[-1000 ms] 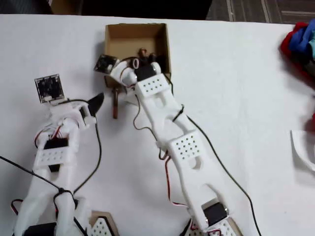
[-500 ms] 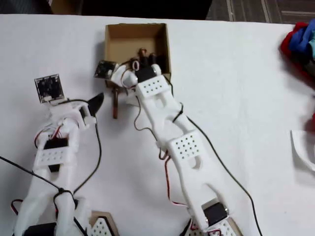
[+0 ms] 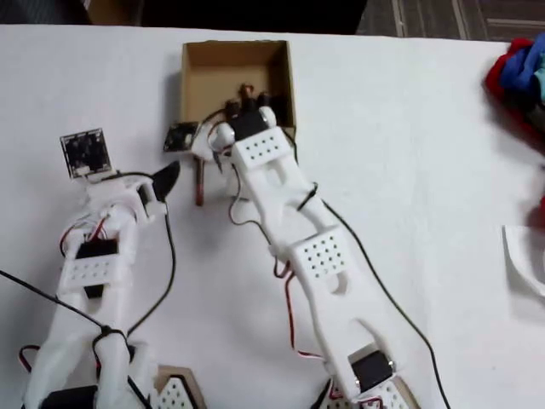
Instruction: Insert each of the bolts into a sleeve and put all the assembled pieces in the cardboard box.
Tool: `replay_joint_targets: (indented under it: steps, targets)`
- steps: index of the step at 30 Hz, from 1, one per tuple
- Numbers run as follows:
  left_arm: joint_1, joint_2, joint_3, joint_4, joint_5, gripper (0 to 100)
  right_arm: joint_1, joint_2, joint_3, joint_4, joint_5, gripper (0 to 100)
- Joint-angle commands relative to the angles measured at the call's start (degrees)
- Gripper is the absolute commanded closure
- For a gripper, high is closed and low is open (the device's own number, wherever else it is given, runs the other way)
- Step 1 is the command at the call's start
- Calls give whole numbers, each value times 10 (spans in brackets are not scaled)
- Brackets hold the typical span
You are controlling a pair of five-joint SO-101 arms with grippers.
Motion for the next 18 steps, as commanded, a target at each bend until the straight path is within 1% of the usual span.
replay_joint_targets:
  steps: [1, 4, 6, 14, 16, 18]
  targets:
    - [-2, -16, -3, -11, -14, 605, 20, -56, -10, -35, -142, 912]
    - [-2, -16, -1, -18, -14, 605, 34, -54, -4, -73, -301, 911]
    - [-2, -16, 0, -27, -14, 605, 35, -54, -4, -95, -375, 913]
    - [-3, -16, 0, -26, -14, 605, 35, -46, -5, -193, -533, 916]
    - [-3, -16, 0, -26, -14, 605, 35, -33, -7, -209, -558, 916]
    - [-3, -16, 0, -26, -15, 605, 36, -17, -8, -221, -564, 916]
